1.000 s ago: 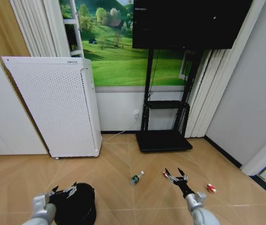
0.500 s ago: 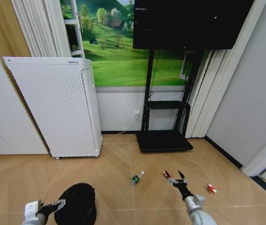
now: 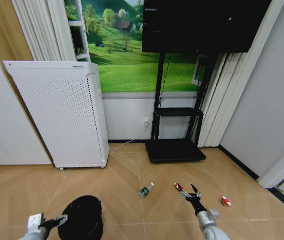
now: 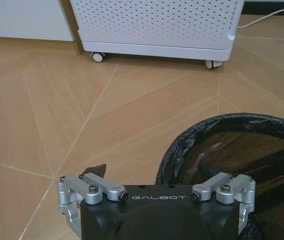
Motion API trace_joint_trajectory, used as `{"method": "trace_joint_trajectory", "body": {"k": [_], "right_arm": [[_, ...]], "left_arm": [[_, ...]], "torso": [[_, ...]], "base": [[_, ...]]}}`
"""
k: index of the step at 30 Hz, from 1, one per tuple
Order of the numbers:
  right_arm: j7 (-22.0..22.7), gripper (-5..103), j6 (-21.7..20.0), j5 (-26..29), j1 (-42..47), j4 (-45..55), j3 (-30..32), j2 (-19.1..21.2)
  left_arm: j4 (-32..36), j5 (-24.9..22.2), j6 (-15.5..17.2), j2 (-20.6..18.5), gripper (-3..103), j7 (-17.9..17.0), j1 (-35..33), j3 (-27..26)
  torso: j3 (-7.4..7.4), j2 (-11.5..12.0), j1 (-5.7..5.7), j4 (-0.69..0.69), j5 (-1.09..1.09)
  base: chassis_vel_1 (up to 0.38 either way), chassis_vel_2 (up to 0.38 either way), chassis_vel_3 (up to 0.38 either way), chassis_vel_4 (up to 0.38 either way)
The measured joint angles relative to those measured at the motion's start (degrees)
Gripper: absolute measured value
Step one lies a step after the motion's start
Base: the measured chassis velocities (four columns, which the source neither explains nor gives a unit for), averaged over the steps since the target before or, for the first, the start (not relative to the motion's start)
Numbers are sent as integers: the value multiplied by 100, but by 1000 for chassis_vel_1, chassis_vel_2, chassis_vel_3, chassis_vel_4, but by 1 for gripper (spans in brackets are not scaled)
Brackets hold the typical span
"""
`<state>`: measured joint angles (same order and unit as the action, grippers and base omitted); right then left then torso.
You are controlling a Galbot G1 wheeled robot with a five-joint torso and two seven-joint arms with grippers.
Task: Pick up the trash bin and place the garbage on the floor into it.
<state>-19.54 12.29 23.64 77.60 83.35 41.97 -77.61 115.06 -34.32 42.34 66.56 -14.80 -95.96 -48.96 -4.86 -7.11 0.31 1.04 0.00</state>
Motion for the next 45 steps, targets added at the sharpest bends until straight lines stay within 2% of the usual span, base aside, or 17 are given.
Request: {"method": "trace_joint_trajectory", "body": {"k": [3,5,11,15,17,19,21,22,25,26,29,30,32,35,37,40,45], "right_arm": [[14,100,-1,0,0,1,-9,-21],[24,100,-10,-5,3,17,-18,-44],[44,100,-17,-39,3,6,-16,-62],[60,100,-27,-66,-5,3,-17,-80],[66,100,-43,-95,-10,6,-22,-94],[67,100,-52,-101,-11,12,-26,-97],[71,100,-88,-107,-22,37,-34,-100],[71,100,-88,-107,-22,37,-34,-100],[88,100,-98,-119,-47,43,-44,-102],[88,100,-98,-119,-47,43,-44,-102],[115,100,-121,-128,-67,57,-52,-104],[115,100,-121,-128,-67,57,-52,-104],[130,100,-133,-149,-83,57,-56,-108],[136,100,-141,-163,-91,57,-59,-109],[145,100,-147,-234,-117,43,-59,-120],[154,100,-142,-300,-120,41,-53,-135],[189,100,-142,-307,-109,75,-46,-139]], "left_arm": [[-59,30,-5,11,100,67,85,74],[-281,131,-10,27,98,354,225,197],[-515,146,-13,72,98,465,251,236],[-622,150,-15,72,93,515,290,236],[-675,151,-16,73,85,528,322,244],[-690,151,-17,73,85,533,331,249],[-735,150,-18,71,74,564,358,263],[-735,150,-18,71,74,564,358,263],[-793,152,-56,64,57,649,392,276],[-793,152,-56,64,57,649,392,276],[-820,153,-69,42,41,721,403,286],[-820,153,-69,42,41,721,403,286],[-839,160,-92,32,30,735,424,293],[-840,179,-104,27,25,744,439,299],[-842,181,-123,24,15,782,490,317],[-861,238,-191,23,7,841,542,332],[-916,299,-418,28,7,1033,649,375]], "torso": [[-1,-1,0,1,0],[-3,-4,1,0,1],[-5,-7,2,0,0],[-6,-8,2,0,0],[-6,-9,2,0,1],[-6,-9,2,0,0],[-7,-10,2,0,0],[-7,-10,2,0,0],[-7,-10,3,0,0],[-7,-10,3,0,0],[-8,-11,3,0,0],[-8,-11,3,0,0],[-8,-11,3,0,0],[-8,-11,3,0,0],[-8,-11,3,0,0],[-8,-12,3,0,2],[-9,-12,3,-2,0]], "base": [[0,0,0,0],[0,0,0,0],[0,0,0,0],[0,0,0,0],[0,0,0,0],[0,0,0,0],[0,0,0,0],[0,0,0,0],[0,0,0,0],[0,0,0,0],[0,0,0,0],[0,0,0,0],[0,0,0,0],[0,0,0,0],[0,0,0,0],[0,0,0,0],[0,0,0,0]]}}
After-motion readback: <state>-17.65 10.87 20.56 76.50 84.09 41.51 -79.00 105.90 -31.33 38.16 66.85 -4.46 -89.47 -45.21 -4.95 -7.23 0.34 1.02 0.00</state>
